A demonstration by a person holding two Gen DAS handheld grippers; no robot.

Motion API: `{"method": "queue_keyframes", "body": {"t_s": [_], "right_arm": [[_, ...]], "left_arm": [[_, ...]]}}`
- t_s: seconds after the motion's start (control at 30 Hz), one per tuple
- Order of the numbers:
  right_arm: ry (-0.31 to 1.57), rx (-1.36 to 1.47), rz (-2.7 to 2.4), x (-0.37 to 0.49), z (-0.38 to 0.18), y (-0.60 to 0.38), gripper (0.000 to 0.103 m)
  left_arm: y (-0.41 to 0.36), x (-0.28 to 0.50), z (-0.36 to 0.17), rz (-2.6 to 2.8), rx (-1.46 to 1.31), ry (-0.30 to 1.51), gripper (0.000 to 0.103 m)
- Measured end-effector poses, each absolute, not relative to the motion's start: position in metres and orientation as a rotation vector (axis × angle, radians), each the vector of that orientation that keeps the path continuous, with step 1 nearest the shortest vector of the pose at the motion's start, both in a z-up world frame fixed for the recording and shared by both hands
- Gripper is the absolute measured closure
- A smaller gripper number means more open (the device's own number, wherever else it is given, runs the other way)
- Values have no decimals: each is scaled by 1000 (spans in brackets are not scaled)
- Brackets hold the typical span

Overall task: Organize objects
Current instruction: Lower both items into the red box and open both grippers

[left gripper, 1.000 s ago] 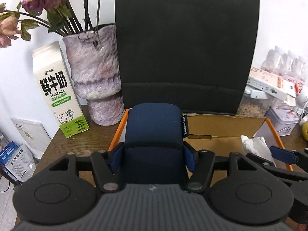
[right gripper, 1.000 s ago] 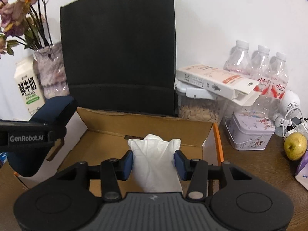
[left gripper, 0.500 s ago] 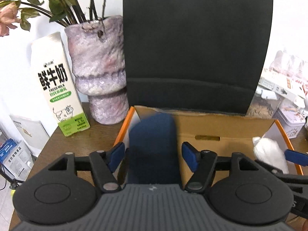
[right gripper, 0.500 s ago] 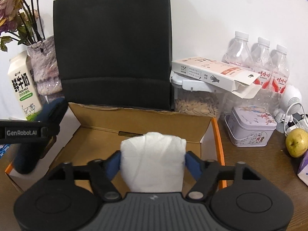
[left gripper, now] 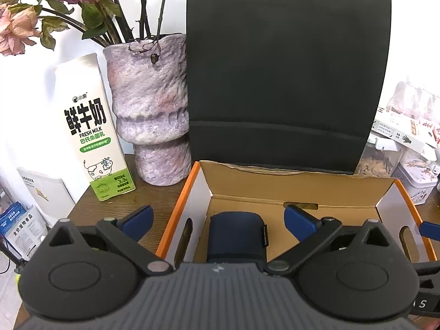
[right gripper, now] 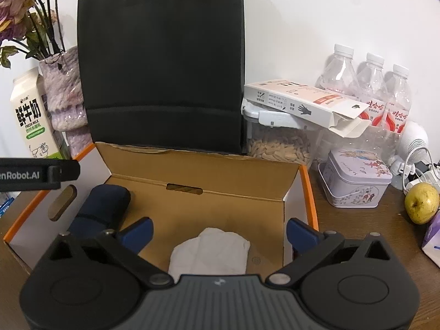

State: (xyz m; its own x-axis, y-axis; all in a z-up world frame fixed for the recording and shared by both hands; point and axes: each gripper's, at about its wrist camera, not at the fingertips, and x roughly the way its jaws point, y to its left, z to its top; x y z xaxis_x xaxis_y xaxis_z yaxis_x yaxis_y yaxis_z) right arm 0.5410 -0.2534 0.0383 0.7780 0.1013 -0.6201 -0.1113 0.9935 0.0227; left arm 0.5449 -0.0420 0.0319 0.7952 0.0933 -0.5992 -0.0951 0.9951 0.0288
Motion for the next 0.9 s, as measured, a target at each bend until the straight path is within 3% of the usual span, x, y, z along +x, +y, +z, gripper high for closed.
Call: {"method": "queue_keyframes", "body": {"t_s": [0.9], "right_arm": [[581,-24,133,466,101,-243,0]], "left_arm": [[-38,473,85,96,-32,582,0]]}}
